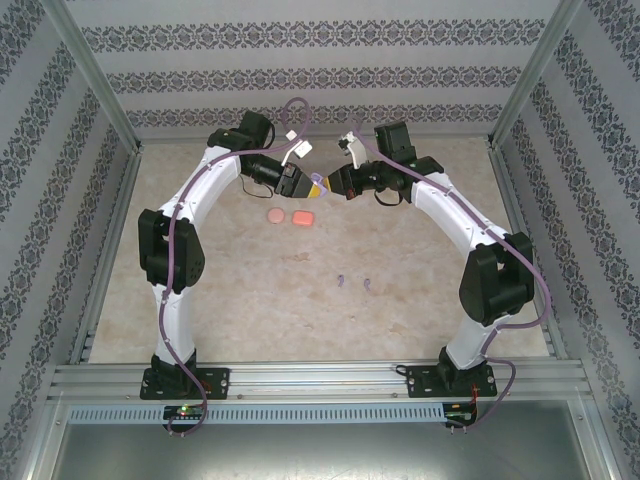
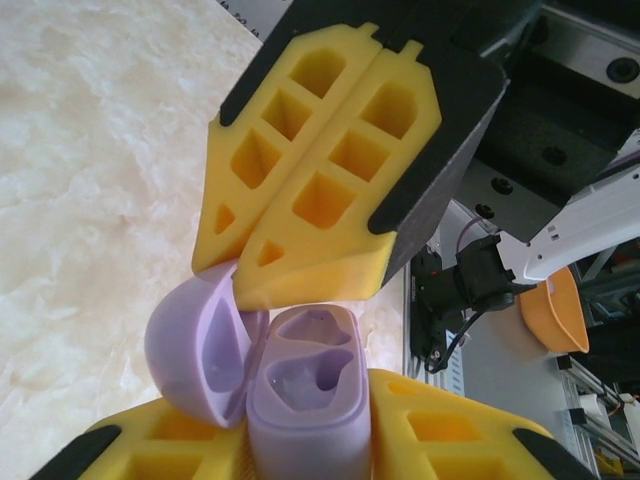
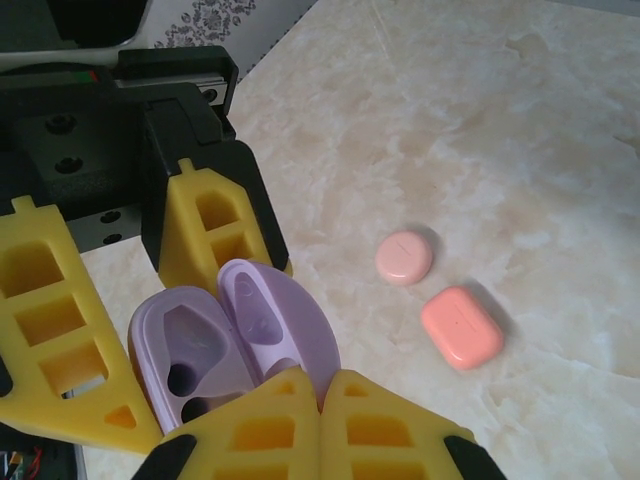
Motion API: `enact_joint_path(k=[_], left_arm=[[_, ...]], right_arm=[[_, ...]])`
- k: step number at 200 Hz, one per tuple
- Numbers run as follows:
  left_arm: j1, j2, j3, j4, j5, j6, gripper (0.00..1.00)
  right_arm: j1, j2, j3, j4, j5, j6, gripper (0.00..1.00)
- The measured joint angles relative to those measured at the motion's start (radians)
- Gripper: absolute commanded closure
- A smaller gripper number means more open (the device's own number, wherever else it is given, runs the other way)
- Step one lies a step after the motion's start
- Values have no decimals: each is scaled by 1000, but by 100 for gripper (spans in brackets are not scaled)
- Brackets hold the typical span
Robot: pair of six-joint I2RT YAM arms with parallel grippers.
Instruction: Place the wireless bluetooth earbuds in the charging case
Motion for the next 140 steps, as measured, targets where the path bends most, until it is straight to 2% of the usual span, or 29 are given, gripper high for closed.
enact_joint_path(k=[55,69,79,86,103,140], left_arm=[[0,11,10,-20,4,9,95],[0,14,10,-20,7,9,99],[0,16,10,-19,8,11,100],[0,16,10,-23,8,11,100],[0,16,10,-25,8,12,100],[2,14,-29,59,4,-22,100]], right_arm=[[2,6,14,-26,8,-17,100],[2,8,14,-30,14,-18,86],[2,8,15,-31,18,-16,70],[3,8,15,-31,28,-16,63],[-2,8,17,-29,55,-19,52],[-15,-10,2,-12,65,18,42]])
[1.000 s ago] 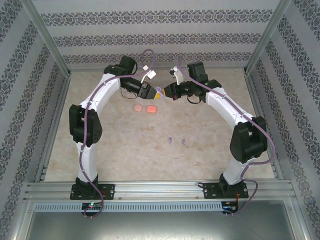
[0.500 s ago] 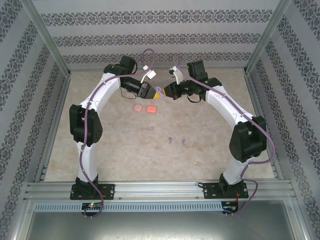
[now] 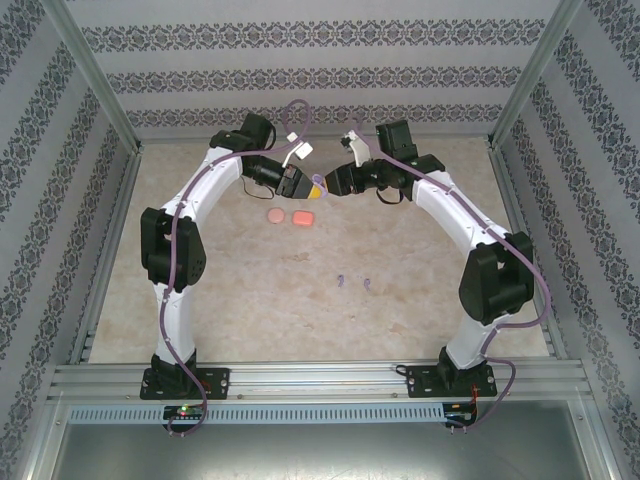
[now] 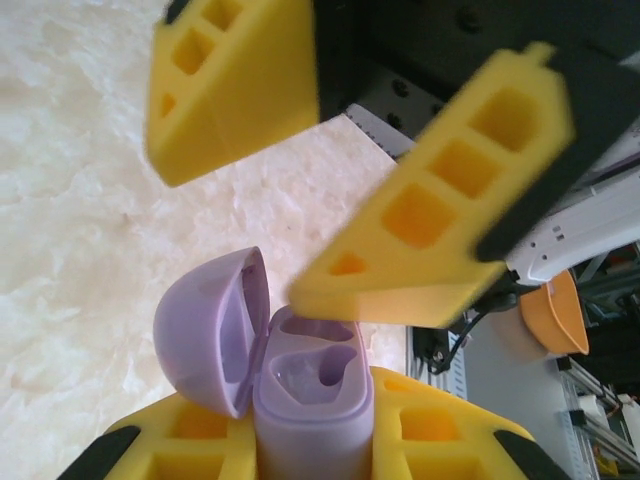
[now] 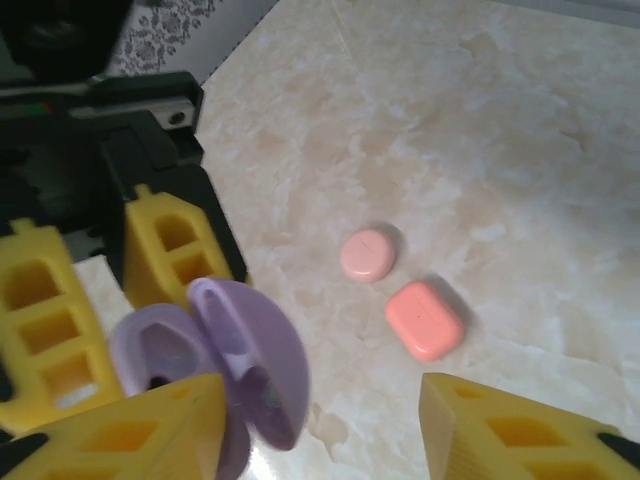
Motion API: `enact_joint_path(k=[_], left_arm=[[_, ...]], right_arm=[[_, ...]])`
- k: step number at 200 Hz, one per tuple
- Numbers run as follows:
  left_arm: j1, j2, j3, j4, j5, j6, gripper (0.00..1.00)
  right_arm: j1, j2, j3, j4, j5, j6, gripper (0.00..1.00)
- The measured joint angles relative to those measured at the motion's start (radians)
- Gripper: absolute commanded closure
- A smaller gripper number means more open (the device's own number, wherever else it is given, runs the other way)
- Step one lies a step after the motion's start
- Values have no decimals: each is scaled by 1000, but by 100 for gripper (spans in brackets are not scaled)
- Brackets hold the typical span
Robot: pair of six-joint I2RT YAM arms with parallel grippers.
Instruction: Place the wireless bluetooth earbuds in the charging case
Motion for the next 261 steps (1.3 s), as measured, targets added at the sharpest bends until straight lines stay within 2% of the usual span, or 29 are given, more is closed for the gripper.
enact_joint_path(k=[22,56,81,108,141,184,220,261], left_arm=[[3,-18,-85,119,-8,-56,100],[7,-66,-214,304,-58,-153,100],[7,-140,-336,485,-115,-245,100],[7,-232,-456,674,-184,-336,100],[7,-355,-605,907,-288,-438,100],[6,-508,-756,1126,-440,-513,100],[4,-622,-844,1246,-547,-546,100],[-12,-721,-929,1336,-640,-570,100]], right_arm=[[-13,-79,-71,6,0,21,37],[-33,-245,-198,13,16,48,36],[-39,-356,-301,8,65,83,34],[-30,-402,-366,-24,141,142,34],[41,-405,-428,-63,274,244,34],[206,-355,-468,-82,464,426,34],[319,-237,-470,-94,603,602,37],[388,-108,-470,-123,726,764,41]])
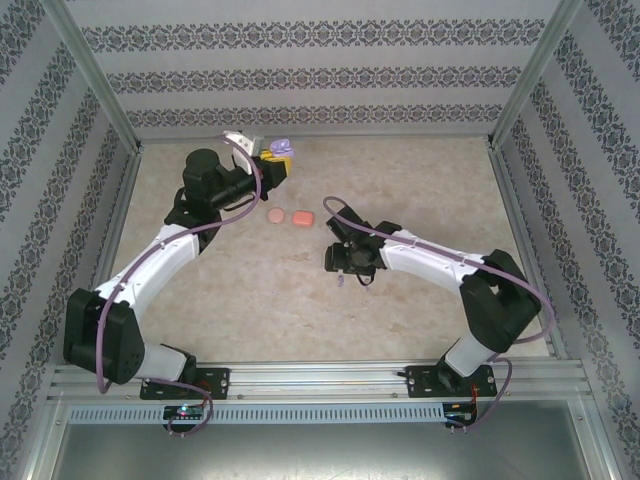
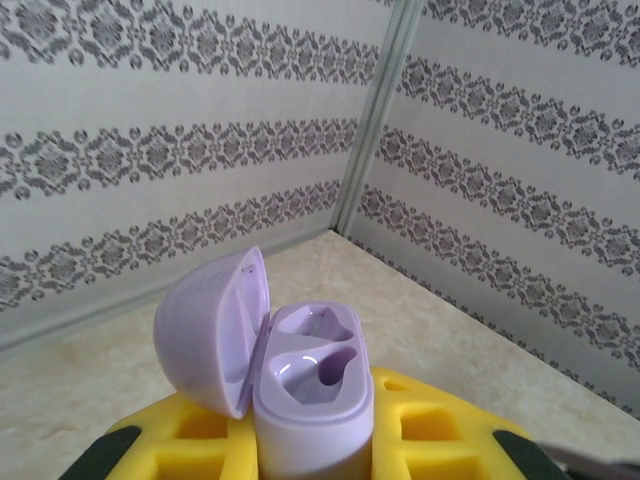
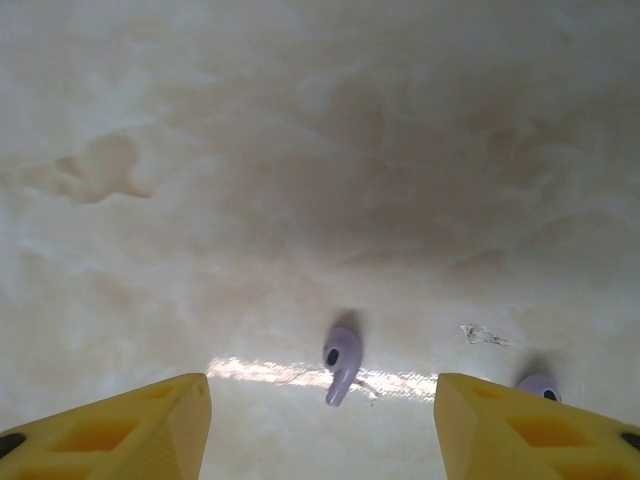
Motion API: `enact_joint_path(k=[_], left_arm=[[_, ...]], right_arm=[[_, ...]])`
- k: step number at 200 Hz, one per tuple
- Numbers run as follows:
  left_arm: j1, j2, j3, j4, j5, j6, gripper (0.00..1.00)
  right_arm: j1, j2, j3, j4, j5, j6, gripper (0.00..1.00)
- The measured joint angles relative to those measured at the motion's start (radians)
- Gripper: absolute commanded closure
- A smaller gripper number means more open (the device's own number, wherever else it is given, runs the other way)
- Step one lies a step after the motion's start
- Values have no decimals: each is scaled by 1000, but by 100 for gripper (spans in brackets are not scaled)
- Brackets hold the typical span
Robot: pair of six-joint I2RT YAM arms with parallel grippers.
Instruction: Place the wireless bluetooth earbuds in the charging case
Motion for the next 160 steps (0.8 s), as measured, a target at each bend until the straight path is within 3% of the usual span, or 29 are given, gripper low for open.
enact_joint_path(k=[68,160], left_arm=[[-4,-33,-57,59,-58,-18,100],[-11,-33,-80,84,-66,-20,100]], right_arm=[[53,128,8,-19,74,164,51],[60,184,61,-19,97,233,61]])
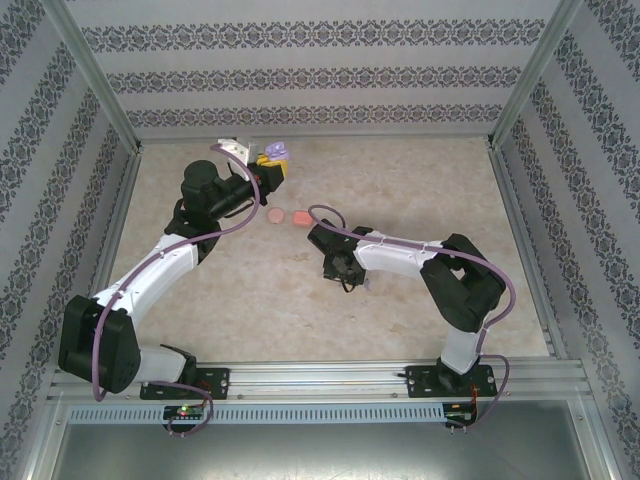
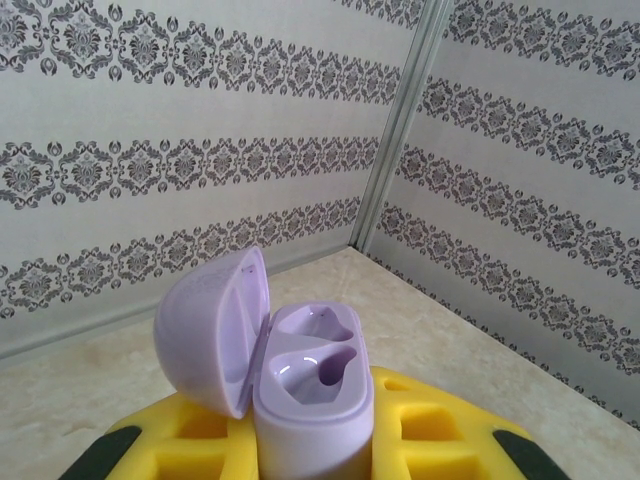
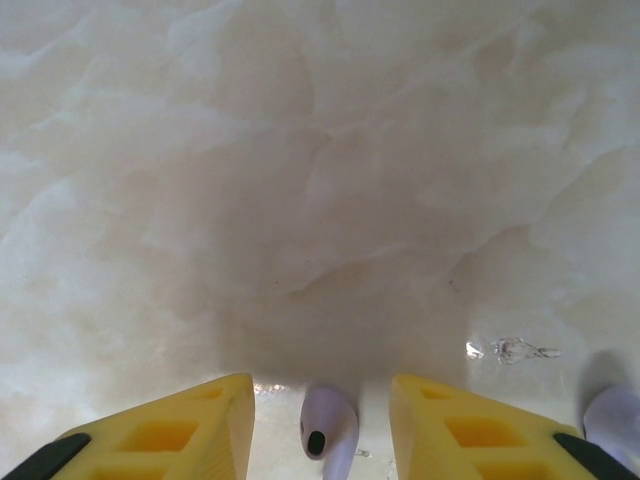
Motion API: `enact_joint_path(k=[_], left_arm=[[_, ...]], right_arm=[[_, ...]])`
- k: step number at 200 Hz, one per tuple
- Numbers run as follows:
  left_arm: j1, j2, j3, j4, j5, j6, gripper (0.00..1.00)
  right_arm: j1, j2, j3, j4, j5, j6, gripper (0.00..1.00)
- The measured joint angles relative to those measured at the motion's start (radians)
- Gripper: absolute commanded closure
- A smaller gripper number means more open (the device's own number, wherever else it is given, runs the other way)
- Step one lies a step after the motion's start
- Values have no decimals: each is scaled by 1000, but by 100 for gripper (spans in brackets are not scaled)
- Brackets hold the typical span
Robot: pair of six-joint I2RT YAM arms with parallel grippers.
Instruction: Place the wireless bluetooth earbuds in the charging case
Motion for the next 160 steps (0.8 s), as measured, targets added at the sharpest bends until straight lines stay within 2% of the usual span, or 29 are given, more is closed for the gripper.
enact_joint_path(k=[84,160], left_arm=[[-6,0,-9,4,0,0,100],[-6,0,-9,6,0,0,100]], right_arm=[[0,24,5,-10,4,10,69],[15,24,5,-11,23,10,69]])
